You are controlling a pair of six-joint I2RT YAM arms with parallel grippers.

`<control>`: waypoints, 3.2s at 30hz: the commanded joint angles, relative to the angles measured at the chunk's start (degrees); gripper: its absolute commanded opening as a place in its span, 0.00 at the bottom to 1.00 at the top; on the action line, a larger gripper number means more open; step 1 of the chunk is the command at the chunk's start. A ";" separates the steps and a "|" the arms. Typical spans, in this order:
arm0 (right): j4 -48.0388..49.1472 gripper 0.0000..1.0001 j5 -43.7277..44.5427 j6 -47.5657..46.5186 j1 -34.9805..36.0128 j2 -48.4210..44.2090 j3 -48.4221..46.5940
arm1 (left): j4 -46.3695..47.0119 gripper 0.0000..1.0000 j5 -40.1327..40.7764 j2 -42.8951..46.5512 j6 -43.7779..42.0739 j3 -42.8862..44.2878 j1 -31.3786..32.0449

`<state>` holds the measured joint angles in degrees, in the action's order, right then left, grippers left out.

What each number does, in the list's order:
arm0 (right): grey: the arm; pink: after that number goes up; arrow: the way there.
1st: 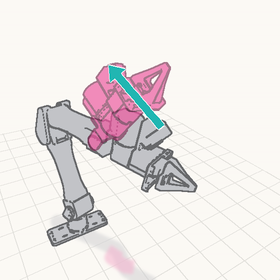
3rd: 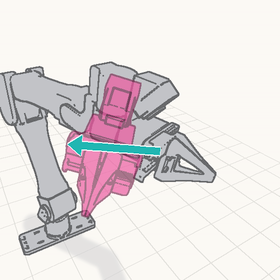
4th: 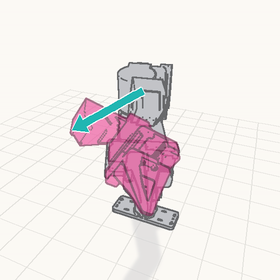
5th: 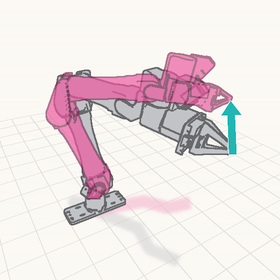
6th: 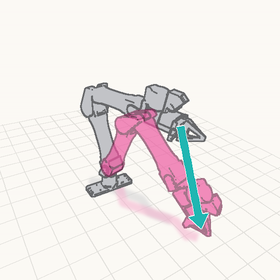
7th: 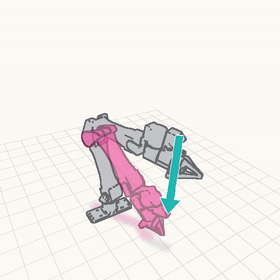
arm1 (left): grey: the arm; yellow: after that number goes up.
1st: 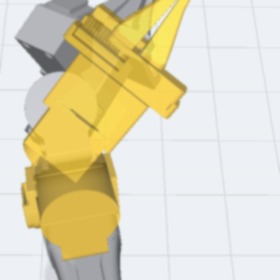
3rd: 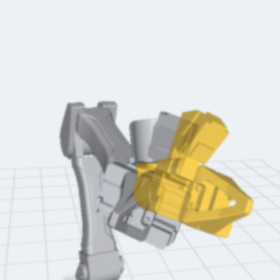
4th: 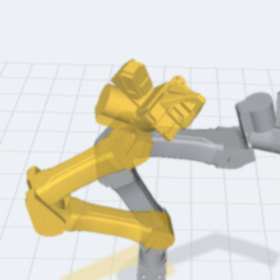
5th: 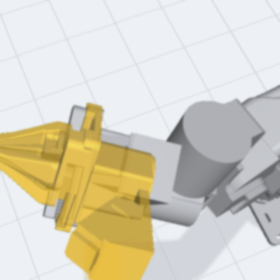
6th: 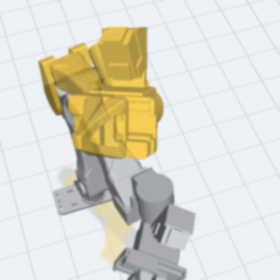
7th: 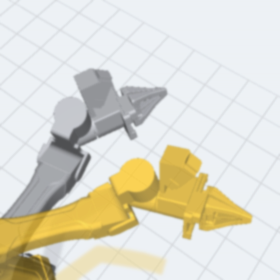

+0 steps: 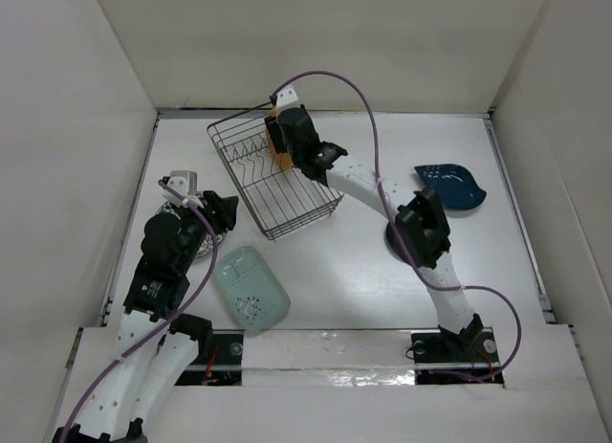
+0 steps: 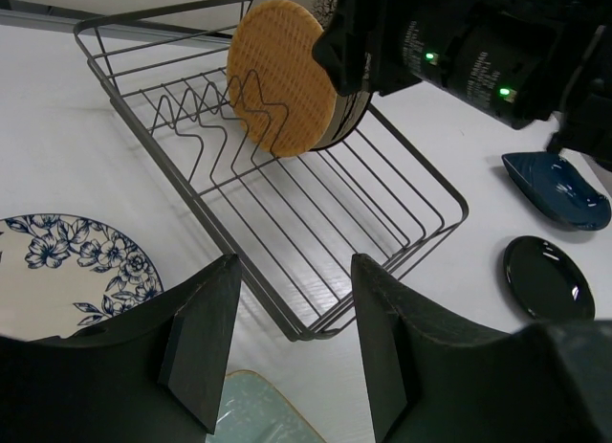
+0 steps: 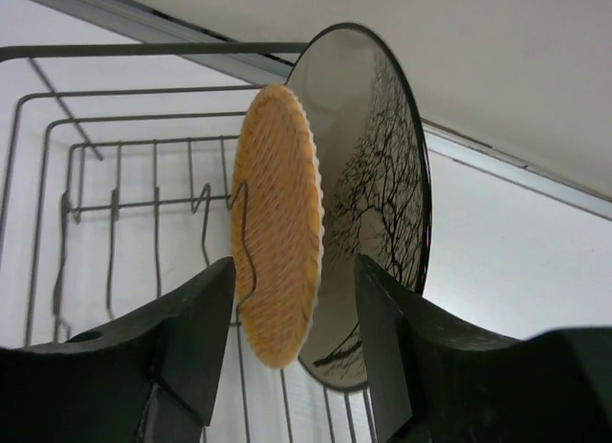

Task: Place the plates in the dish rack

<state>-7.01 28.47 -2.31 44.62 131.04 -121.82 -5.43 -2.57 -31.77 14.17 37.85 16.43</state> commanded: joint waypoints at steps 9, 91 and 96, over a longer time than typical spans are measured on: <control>16.22 0.00 -23.08 17.50 2.04 -39.97 50.59 | 2.44 0.19 -0.16 0.92 -0.11 0.04 0.19; -6.97 0.00 25.92 -10.26 3.81 6.68 -25.66 | 2.53 0.33 -0.07 4.52 0.15 0.21 0.19; -2.49 0.00 30.15 -17.98 5.48 9.40 -25.57 | 2.44 0.33 0.11 4.44 0.15 0.21 0.19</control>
<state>-21.80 50.39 -14.04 49.25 142.06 -144.53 -5.43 -2.50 -27.22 14.09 37.85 16.40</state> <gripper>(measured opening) 0.060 0.331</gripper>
